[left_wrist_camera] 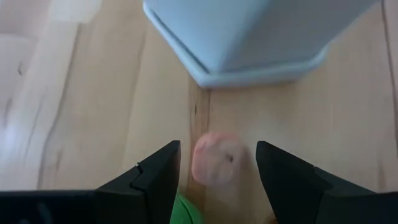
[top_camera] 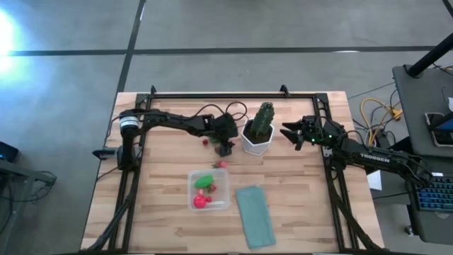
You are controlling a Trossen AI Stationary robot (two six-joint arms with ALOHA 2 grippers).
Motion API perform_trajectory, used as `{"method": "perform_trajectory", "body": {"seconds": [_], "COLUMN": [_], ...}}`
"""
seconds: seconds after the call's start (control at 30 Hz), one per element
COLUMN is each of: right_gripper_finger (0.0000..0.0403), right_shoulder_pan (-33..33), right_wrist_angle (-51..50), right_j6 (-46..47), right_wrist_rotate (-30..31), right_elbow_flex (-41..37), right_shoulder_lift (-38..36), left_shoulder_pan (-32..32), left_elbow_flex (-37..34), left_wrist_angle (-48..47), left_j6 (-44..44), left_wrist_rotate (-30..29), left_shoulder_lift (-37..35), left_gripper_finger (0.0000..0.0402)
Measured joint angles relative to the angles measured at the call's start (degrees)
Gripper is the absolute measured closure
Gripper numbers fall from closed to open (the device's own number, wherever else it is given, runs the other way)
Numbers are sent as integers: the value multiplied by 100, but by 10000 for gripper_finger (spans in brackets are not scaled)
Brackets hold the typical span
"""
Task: Pick and placing Produce into tupperware
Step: Put the pink peach into the transparent bin
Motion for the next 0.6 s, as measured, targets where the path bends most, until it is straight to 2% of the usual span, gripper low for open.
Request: {"method": "perform_trajectory", "body": {"seconds": [0.6], "right_gripper_finger": [170], "right_shoulder_pan": [0], "right_wrist_angle": [9], "right_j6": [0], "right_wrist_rotate": [0], "right_elbow_flex": [0], "right_shoulder_lift": [-2], "left_shoulder_pan": [58], "left_elbow_flex": [-10], "left_wrist_angle": [196], "left_j6": [-34], "left_wrist_rotate": [0], "left_shoulder_lift": [278], "left_gripper_finger": [209]}}
